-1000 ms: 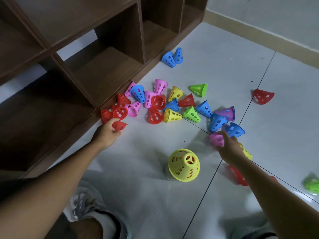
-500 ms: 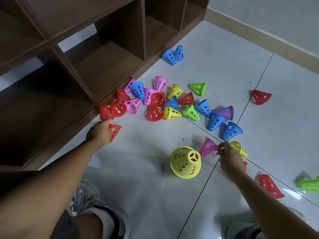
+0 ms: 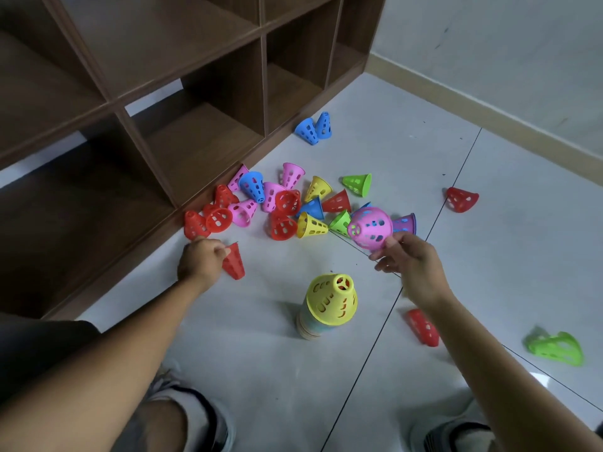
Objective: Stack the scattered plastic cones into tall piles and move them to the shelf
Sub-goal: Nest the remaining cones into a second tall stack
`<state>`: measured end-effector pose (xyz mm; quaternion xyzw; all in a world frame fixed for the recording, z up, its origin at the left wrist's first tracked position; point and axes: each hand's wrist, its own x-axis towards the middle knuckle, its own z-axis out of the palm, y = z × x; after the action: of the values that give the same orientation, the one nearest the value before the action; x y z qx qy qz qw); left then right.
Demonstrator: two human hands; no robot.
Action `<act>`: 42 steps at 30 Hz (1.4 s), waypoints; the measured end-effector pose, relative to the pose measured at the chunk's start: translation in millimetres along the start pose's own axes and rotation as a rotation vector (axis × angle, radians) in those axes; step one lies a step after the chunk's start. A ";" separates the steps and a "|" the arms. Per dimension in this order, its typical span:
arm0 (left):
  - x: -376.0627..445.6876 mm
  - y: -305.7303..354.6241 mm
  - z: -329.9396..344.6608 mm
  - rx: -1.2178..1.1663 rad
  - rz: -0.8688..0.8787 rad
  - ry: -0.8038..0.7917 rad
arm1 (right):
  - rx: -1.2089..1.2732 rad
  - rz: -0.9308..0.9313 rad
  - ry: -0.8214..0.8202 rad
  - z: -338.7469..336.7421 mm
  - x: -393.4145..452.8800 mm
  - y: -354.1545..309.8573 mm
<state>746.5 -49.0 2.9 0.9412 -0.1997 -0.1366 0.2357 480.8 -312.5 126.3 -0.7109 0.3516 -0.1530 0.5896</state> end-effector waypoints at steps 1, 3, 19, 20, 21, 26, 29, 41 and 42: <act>0.1 10.5 -0.3 -0.128 -0.033 -0.022 | 0.045 -0.007 -0.025 0.1 -3.4 -9.6; 0.5 36.0 -5.2 -0.458 -0.097 -0.065 | 0.121 -0.004 -0.108 -0.8 -10.2 -27.7; -64.3 178.8 -135.0 -1.293 0.075 -0.571 | 0.082 0.193 -0.595 -3.5 -43.3 -60.7; -68.5 181.0 -139.7 -1.275 0.100 -0.614 | 0.016 0.190 -0.605 -5.2 -43.6 -59.7; -72.7 182.5 -143.5 -1.247 0.121 -0.659 | -0.051 0.190 -0.614 -6.7 -43.6 -58.1; -86.4 180.5 -137.9 -1.019 0.181 -0.822 | -0.172 0.242 -0.604 -8.3 -45.8 -46.8; -89.7 176.3 -124.2 -0.933 0.200 -0.862 | -0.198 0.263 -0.593 -7.7 -47.0 -41.7; -104.8 142.2 -57.5 -0.570 0.129 -0.714 | 0.402 0.558 -0.535 15.9 -68.9 18.1; -108.1 137.9 -50.8 -0.575 0.072 -0.755 | 0.445 0.561 -0.533 20.8 -72.8 21.1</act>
<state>626.0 -93.3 132.5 0.7150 -0.2578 -0.5105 0.4022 435.8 -249.0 115.3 -0.4582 0.3252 0.1296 0.8170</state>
